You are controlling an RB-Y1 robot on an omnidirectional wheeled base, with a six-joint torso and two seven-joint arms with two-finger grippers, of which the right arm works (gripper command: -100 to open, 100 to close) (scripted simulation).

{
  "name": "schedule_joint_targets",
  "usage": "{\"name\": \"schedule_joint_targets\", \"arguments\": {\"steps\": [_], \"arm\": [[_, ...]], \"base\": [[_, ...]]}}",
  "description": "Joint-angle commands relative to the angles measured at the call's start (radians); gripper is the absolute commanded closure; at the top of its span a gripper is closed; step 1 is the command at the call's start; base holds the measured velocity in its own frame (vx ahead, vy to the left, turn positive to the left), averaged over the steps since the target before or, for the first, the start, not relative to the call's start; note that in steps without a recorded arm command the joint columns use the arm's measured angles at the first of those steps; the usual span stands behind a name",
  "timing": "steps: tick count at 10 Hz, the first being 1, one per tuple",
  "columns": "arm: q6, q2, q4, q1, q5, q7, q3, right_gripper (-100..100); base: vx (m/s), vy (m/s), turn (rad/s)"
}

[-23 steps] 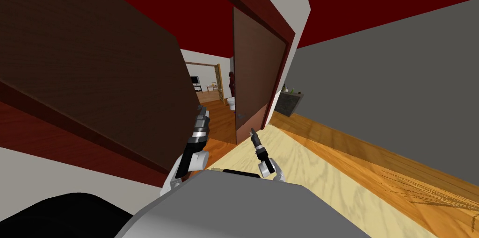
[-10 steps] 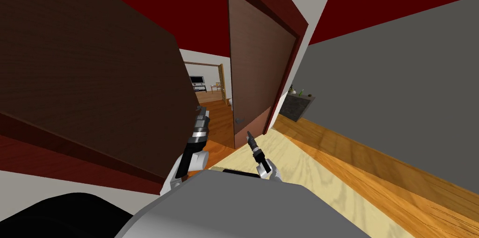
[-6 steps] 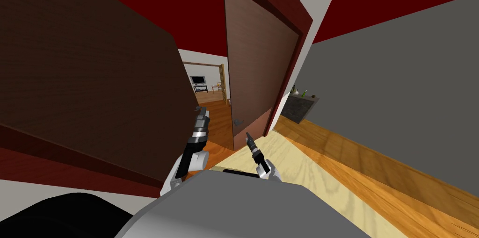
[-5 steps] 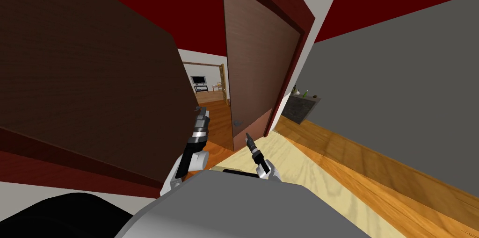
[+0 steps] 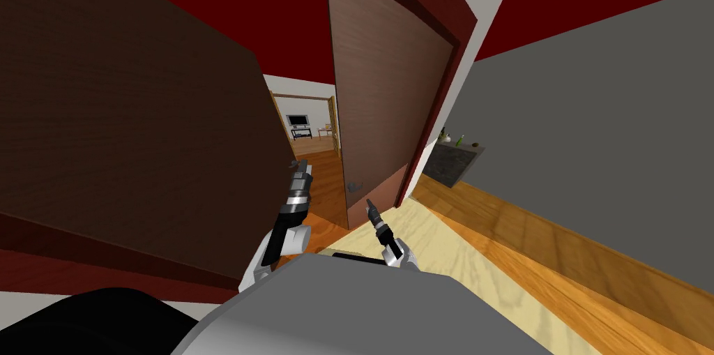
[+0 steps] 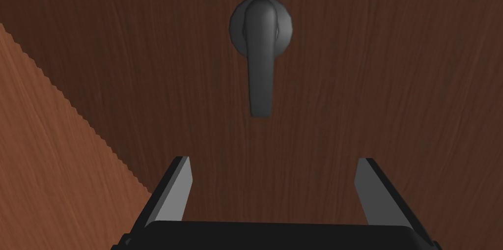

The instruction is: Push the door open

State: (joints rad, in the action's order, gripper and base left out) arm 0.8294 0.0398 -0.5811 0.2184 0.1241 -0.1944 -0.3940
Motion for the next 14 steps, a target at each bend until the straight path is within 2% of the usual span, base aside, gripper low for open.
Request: {"name": "schedule_joint_targets", "arguments": {"steps": [1, 4, 8, 9, 10, 14], "arm": [[0.003, 0.003, 0.006, 0.002, -0.002, 0.004, 0.004, -100], [0.002, 0.001, 0.011, 0.003, -0.006, 0.011, 0.012, -100], [0.0, -0.027, 0.017, 0.004, -0.01, 0.019, 0.022, -100], [-0.004, -0.022, 0.009, 0.001, -0.009, 0.018, 0.02, -100], [-0.004, -0.022, 0.009, 0.001, -0.009, 0.018, 0.02, 100], [-0.004, -0.022, 0.009, 0.001, -0.009, 0.018, 0.02, 100]], "base": [[0.153, 0.088, 0.025], [0.203, 0.113, 0.035], [0.175, 0.102, 0.031], [0.066, 0.035, 0.002], [-0.008, -0.004, -0.004], [-0.016, -0.009, 0.001]]}}
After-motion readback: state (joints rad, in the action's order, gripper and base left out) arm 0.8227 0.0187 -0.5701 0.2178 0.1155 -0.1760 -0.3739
